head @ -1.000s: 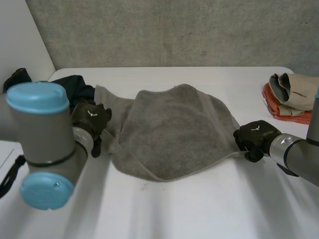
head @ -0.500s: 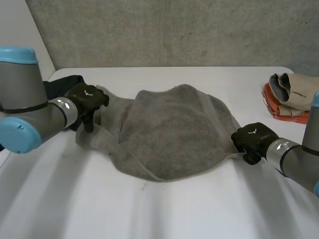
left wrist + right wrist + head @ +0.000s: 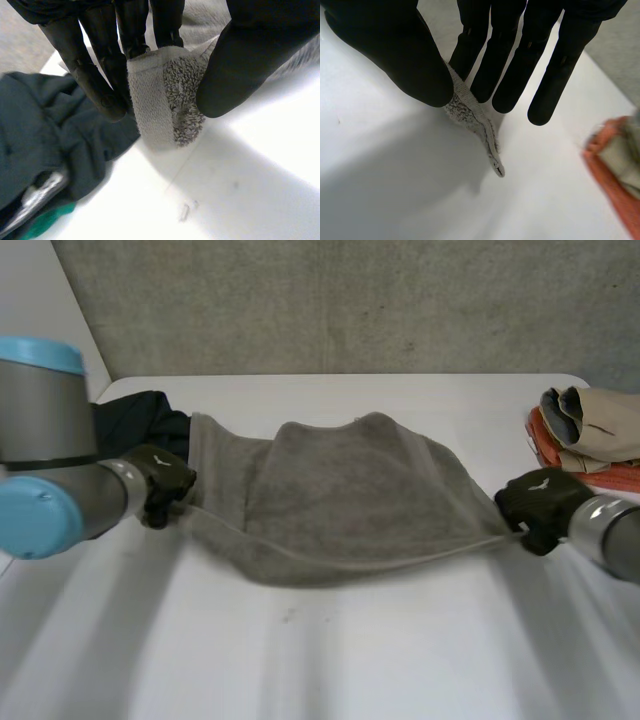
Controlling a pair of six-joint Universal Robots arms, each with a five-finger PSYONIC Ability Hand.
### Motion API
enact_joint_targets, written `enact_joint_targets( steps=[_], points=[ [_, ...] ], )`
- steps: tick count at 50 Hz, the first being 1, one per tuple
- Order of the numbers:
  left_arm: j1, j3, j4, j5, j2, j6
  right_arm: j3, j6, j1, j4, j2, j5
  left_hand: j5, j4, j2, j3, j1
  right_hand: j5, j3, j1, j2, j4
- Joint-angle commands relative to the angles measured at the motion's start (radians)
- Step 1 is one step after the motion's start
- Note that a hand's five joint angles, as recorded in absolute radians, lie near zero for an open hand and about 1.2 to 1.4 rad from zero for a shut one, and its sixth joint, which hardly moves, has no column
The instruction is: Fold the laundry.
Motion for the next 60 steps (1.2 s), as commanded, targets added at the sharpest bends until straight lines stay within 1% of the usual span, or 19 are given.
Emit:
enact_joint_targets(
  steps=[1,8,11,14,17,19,20,23,25,27,28,30,31,33,37,39,42,51,60],
  points=[
    [0.017,-0.279,-0.102,0.026,0.422,-0.033,-0.039,-0.143,-0.089,0.296,-0.258,-0.015,0.247,0.202,0.205,0.212,0.253,0.222,0.208,0.27,0.222,0.198],
    [0.089,-0.388,-0.119,0.136,0.698,-0.019,-0.074,-0.153,-0.123,0.433,-0.401,-0.073,0.247,0.202,0.205,0.212,0.253,0.222,0.208,0.27,0.222,0.198],
    [0.112,-0.399,-0.102,0.164,0.718,-0.019,-0.079,-0.15,-0.127,0.433,-0.389,-0.084,0.247,0.202,0.205,0.212,0.253,0.222,0.208,0.27,0.222,0.198],
    [0.112,-0.396,-0.058,0.17,0.637,-0.022,-0.085,-0.153,-0.124,0.433,-0.315,-0.086,0.247,0.202,0.205,0.212,0.253,0.222,0.208,0.27,0.222,0.198],
    [0.06,-0.36,-0.004,0.137,0.498,-0.018,-0.117,-0.166,-0.066,0.436,-0.183,-0.058,0.247,0.202,0.205,0.212,0.253,0.222,0.208,0.27,0.222,0.198],
    [0.043,-0.321,0.022,0.101,0.406,-0.016,-0.148,-0.177,-0.042,0.439,-0.108,-0.028,0.247,0.202,0.205,0.212,0.253,0.222,0.208,0.27,0.222,0.198],
    [0.033,-0.269,0.043,0.057,0.313,-0.013,-0.181,-0.191,-0.023,0.439,-0.033,0.006,0.247,0.202,0.205,0.212,0.253,0.222,0.208,0.27,0.222,0.198],
    [0.02,-0.16,0.068,-0.02,0.177,-0.007,-0.256,-0.194,-0.005,0.431,0.064,0.061,0.247,0.202,0.205,0.212,0.253,0.222,0.208,0.27,0.222,0.198],
    [0.006,-0.018,0.071,-0.084,0.064,0.001,-0.362,-0.179,0.014,0.396,0.151,0.104,0.247,0.202,0.205,0.212,0.253,0.222,0.208,0.27,0.222,0.198],
    [-0.01,0.096,0.071,-0.115,-0.001,0.007,-0.434,-0.144,0.024,0.35,0.193,0.118,0.247,0.202,0.205,0.212,0.253,0.222,0.208,0.27,0.222,0.198],
    [-0.027,0.218,0.068,-0.135,-0.039,0.004,-0.511,-0.099,0.032,0.289,0.222,0.13,0.247,0.202,0.205,0.212,0.253,0.222,0.208,0.27,0.222,0.198],
    [-0.036,0.338,0.076,-0.143,-0.047,-0.005,-0.58,-0.052,0.035,0.22,0.228,0.14,0.247,0.202,0.205,0.212,0.253,0.222,0.208,0.27,0.222,0.198],
    [-0.043,0.448,0.092,-0.143,-0.043,-0.027,-0.637,-0.001,0.035,0.133,0.227,0.147,0.247,0.202,0.205,0.212,0.253,0.222,0.208,0.27,0.222,0.198],
    [-0.047,0.541,0.131,-0.143,-0.035,-0.073,-0.683,0.046,0.032,0.027,0.222,0.155,0.247,0.202,0.205,0.212,0.253,0.222,0.208,0.27,0.222,0.198],
    [-0.043,0.662,0.299,-0.15,0.0,-0.215,-0.714,0.163,0.018,-0.246,0.165,0.178,0.247,0.202,0.205,0.212,0.253,0.222,0.208,0.27,0.222,0.198],
    [-0.038,0.653,0.4,-0.143,0.034,-0.269,-0.706,0.22,0.014,-0.378,0.132,0.181,0.247,0.202,0.205,0.212,0.253,0.222,0.208,0.27,0.222,0.198],
    [-0.033,0.632,0.473,-0.143,0.052,-0.288,-0.703,0.254,0.015,-0.423,0.119,0.17,0.247,0.202,0.205,0.212,0.253,0.222,0.208,0.27,0.222,0.198],
    [-0.029,0.463,0.487,-0.135,0.06,-0.306,-0.66,0.257,0.031,-0.278,0.148,0.072,0.247,0.202,0.205,0.212,0.253,0.222,0.208,0.27,0.222,0.198],
    [-0.035,0.21,0.508,-0.12,-0.001,-0.306,-0.498,0.248,0.015,-0.259,0.18,0.029,0.247,0.202,0.205,0.212,0.253,0.222,0.208,0.27,0.222,0.198]
  ],
)
